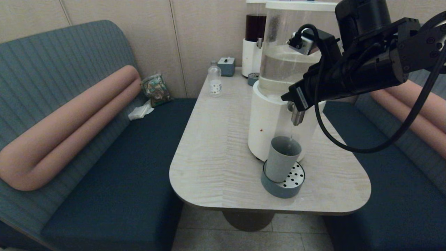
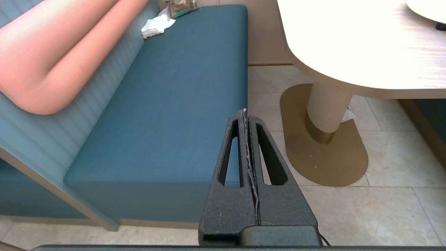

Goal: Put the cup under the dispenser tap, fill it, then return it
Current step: Turn off the faucet

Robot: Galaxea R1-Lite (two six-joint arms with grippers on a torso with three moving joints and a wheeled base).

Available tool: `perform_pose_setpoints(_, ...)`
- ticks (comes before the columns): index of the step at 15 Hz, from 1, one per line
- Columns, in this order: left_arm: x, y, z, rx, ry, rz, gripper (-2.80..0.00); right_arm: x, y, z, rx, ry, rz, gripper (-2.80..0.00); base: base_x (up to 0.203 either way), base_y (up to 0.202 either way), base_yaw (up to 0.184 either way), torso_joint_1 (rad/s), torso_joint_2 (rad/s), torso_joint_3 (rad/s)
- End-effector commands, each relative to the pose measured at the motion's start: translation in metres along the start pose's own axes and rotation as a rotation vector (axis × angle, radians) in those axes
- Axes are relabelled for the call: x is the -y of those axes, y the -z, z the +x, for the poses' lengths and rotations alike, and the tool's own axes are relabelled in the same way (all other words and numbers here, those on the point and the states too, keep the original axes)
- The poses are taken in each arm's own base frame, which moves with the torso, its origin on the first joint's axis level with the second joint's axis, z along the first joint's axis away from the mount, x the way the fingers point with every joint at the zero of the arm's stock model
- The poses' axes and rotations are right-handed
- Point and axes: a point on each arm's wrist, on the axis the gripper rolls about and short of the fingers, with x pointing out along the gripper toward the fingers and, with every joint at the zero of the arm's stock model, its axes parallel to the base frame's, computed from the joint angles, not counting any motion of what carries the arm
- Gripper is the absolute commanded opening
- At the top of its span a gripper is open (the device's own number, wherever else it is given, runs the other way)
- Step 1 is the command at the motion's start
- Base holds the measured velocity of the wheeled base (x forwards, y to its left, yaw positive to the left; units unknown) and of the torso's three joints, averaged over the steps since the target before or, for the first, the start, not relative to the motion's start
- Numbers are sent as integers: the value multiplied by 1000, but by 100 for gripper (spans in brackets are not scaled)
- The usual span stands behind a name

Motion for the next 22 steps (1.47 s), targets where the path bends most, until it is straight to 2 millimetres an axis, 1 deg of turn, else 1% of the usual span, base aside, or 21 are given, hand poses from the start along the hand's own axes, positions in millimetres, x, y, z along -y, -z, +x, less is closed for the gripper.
perform_pose_setpoints(1,0,0,0,-1,-1,0,-280,0,2,2,-13,2,1,-280,0,0,0,0,0,0)
perform_pose_setpoints(4,0,0,0,-3,0,0,-280,2,2,2,-22,50,-2,-280,0,0,0,0,0,0)
perform_pose_setpoints(10,0,0,0,-3,0,0,-280,3,1,0,-23,75,-5,-280,0,0,0,0,0,0)
perform_pose_setpoints(12,0,0,0,-2,0,0,-280,2,-1,-5,-6,52,-4,-280,0,0,0,0,0,0)
perform_pose_setpoints(14,0,0,0,-1,-1,0,-280,-2,-4,-11,25,-19,-9,-280,0,0,0,0,0,0)
perform_pose_setpoints(16,0,0,0,-1,-1,0,-280,-4,-6,-15,40,-54,-13,-280,0,0,0,0,0,0)
perform_pose_setpoints(18,0,0,0,-3,0,0,-280,-6,-6,-20,43,-60,-14,-280,0,0,0,0,0,0)
perform_pose_setpoints(22,0,0,0,-1,-1,0,-280,-7,-3,-19,6,-63,-10,-280,0,0,0,0,0,0)
